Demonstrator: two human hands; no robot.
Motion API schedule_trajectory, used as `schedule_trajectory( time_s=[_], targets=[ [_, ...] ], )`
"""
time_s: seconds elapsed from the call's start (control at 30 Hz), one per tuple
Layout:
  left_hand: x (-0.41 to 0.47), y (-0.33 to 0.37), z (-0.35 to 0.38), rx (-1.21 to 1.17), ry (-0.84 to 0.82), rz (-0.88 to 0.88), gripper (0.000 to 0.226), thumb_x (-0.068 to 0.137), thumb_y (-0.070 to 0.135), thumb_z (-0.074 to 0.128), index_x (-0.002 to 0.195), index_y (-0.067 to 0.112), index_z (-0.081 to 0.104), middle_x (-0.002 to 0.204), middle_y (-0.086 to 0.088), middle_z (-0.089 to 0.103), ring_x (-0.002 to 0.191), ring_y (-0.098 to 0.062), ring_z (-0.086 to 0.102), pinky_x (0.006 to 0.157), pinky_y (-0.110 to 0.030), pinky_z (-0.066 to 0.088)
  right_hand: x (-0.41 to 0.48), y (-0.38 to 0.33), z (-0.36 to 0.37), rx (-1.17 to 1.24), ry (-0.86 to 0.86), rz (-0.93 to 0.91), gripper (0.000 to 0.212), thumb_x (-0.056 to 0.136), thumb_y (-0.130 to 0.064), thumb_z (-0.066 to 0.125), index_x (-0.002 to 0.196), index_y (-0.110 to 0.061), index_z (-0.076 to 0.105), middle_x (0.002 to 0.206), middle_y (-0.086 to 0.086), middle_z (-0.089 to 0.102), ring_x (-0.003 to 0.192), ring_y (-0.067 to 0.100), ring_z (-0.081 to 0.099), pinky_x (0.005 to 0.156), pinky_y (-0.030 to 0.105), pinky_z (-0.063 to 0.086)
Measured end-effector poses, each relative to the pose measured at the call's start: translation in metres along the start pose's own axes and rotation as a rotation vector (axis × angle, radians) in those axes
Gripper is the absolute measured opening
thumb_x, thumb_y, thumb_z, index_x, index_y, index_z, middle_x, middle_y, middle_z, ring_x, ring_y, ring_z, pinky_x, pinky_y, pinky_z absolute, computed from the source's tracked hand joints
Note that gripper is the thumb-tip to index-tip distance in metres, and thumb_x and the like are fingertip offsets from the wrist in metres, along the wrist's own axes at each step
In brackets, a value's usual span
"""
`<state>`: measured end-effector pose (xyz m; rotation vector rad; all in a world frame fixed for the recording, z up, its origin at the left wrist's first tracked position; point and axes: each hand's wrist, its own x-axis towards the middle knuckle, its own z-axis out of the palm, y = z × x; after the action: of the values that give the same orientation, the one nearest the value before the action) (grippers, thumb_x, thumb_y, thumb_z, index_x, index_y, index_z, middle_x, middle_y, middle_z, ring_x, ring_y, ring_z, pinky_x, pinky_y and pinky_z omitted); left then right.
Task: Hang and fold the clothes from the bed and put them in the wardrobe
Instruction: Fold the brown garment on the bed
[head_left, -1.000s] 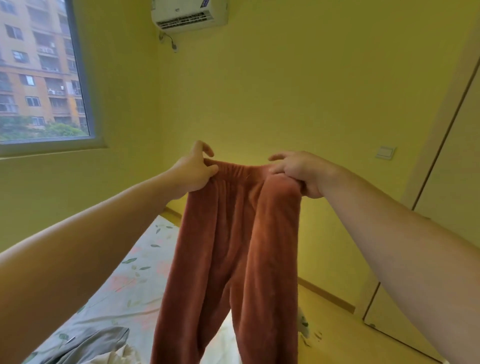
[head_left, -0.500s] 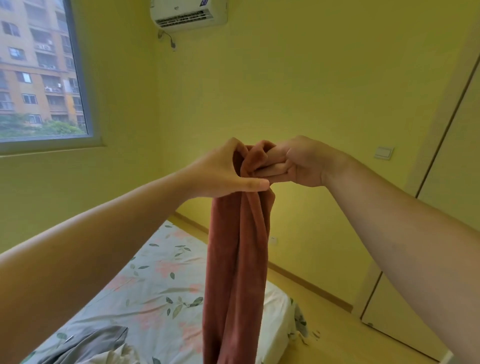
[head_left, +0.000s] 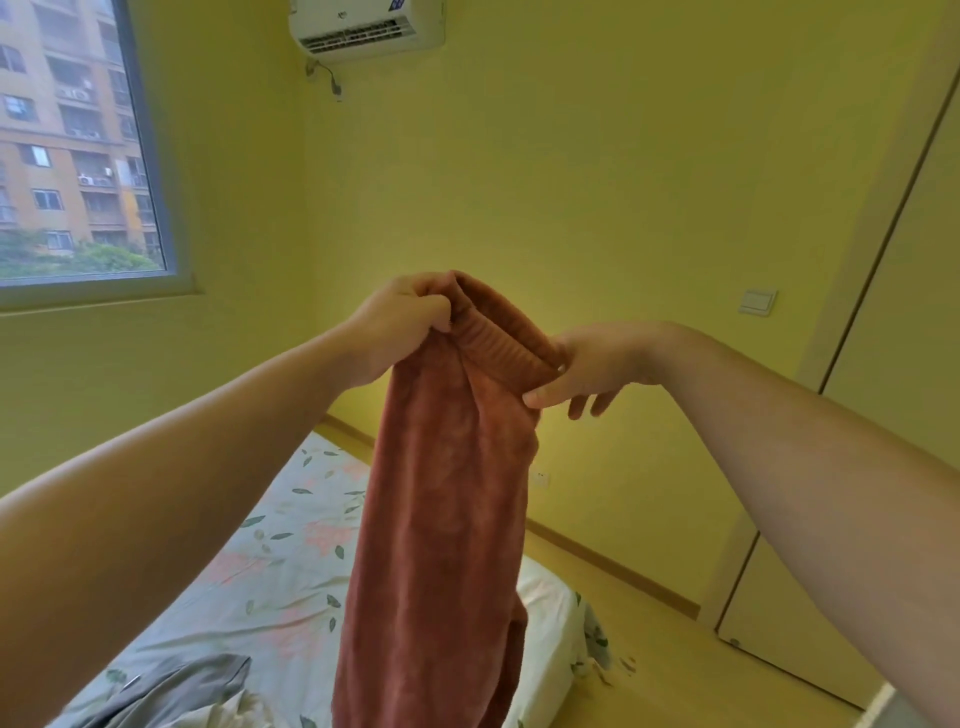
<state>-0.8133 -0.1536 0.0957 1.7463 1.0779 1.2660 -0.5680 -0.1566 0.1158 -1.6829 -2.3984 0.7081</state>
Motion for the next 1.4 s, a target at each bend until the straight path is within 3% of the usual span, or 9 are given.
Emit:
schedule_trajectory(
  time_s=[0.13, 0.2, 0.37, 0.5, 0.63, 0.77, 0.97, 1.17, 1.4],
  targets=[
    [0.006, -0.006, -0.002, 0.189, 0.039, -0.041, 0.036, 0.052, 0.016, 0.047, 0.066, 0.038, 0.071, 0.064, 0.014, 0.065, 0.07, -0.015, 0.059, 0.069, -0.034, 0.05, 0.008, -0.011, -0.01, -0.074, 0.345, -0.093, 0.047, 0.069, -0.066, 0.082, 0.069, -0.019, 0.073, 0.054, -0.014, 0.064, 0.047, 0.0, 0.055, 0.043, 0.013, 0.04],
    [0.011, -0.007, -0.003, 0.17, 0.032, -0.05, 0.041, 0.048, 0.011, 0.045, 0.067, 0.035, 0.072, 0.063, 0.013, 0.064, 0.068, -0.014, 0.058, 0.069, -0.032, 0.049, 0.016, -0.012, -0.011, -0.015, 0.459, -0.124, 0.041, 0.069, -0.056, 0.086, 0.07, -0.016, 0.075, 0.055, -0.013, 0.067, 0.05, 0.003, 0.059, 0.047, 0.015, 0.043],
    [0.017, -0.013, -0.003, 0.037, -0.048, -0.093, 0.036, 0.046, 0.006, 0.05, 0.066, 0.026, 0.073, 0.068, 0.004, 0.068, 0.073, -0.019, 0.062, 0.072, -0.03, 0.051, 0.021, -0.015, -0.007, 0.151, 0.363, -0.121, 0.025, 0.068, -0.025, 0.087, 0.084, -0.009, 0.076, 0.072, 0.001, 0.076, 0.068, 0.017, 0.075, 0.061, 0.03, 0.061],
    [0.022, -0.025, -0.006, 0.008, -0.259, -0.045, 0.032, 0.077, 0.032, 0.079, 0.103, 0.013, 0.075, 0.101, -0.008, 0.077, 0.095, -0.024, 0.073, 0.085, -0.034, 0.058, 0.022, -0.01, -0.007, 0.209, 0.252, -0.147, 0.025, 0.068, -0.018, 0.086, 0.09, -0.008, 0.077, 0.08, 0.007, 0.078, 0.077, 0.021, 0.077, 0.06, 0.027, 0.059],
    [0.03, -0.031, -0.01, -0.114, -0.251, -0.041, 0.024, 0.074, 0.024, 0.079, 0.09, 0.012, 0.065, 0.085, -0.007, 0.066, 0.078, -0.017, 0.064, 0.073, -0.028, 0.05, 0.023, -0.006, -0.008, 0.21, 0.12, -0.17, 0.018, 0.07, -0.018, 0.087, 0.086, -0.014, 0.078, 0.084, 0.004, 0.079, 0.079, 0.017, 0.076, 0.064, 0.024, 0.058],
    [0.036, -0.032, -0.007, -0.04, -0.385, 0.01, 0.033, 0.071, 0.027, 0.084, 0.098, 0.016, 0.069, 0.088, -0.002, 0.07, 0.083, -0.015, 0.067, 0.073, -0.025, 0.053, 0.028, -0.002, -0.013, 0.122, 0.171, -0.143, 0.019, 0.069, -0.031, 0.088, 0.078, -0.017, 0.077, 0.074, -0.005, 0.076, 0.066, 0.006, 0.071, 0.052, 0.016, 0.048],
    [0.048, -0.047, -0.002, 0.401, -0.335, 0.128, 0.03, 0.075, 0.03, 0.088, 0.087, 0.021, 0.063, 0.075, 0.005, 0.065, 0.074, -0.01, 0.061, 0.072, -0.036, 0.051, 0.038, 0.019, -0.014, 0.229, 0.144, -0.156, 0.025, 0.074, -0.033, 0.089, 0.095, -0.022, 0.079, 0.088, -0.002, 0.079, 0.082, 0.013, 0.076, 0.066, 0.021, 0.058],
    [0.083, -0.049, -0.01, 0.132, -0.39, 0.076, 0.042, 0.073, 0.026, 0.083, 0.079, 0.009, 0.045, 0.069, 0.001, 0.037, 0.067, -0.015, 0.04, 0.058, -0.028, 0.031, 0.062, 0.037, -0.009, 0.381, 0.287, -0.137, 0.037, 0.076, -0.03, 0.089, 0.109, -0.023, 0.074, 0.105, 0.007, 0.077, 0.097, 0.027, 0.074, 0.082, 0.043, 0.062],
    [0.143, -0.072, -0.013, 0.043, -0.438, 0.027, 0.038, 0.084, 0.006, 0.077, 0.072, 0.019, 0.043, 0.066, 0.008, 0.047, 0.064, -0.009, 0.049, 0.061, -0.024, 0.043, 0.092, 0.048, -0.005, 0.681, 0.439, -0.124, 0.054, 0.071, -0.018, 0.093, 0.112, -0.016, 0.058, 0.102, 0.002, 0.075, 0.093, 0.02, 0.075, 0.071, 0.034, 0.06]
  ],
)
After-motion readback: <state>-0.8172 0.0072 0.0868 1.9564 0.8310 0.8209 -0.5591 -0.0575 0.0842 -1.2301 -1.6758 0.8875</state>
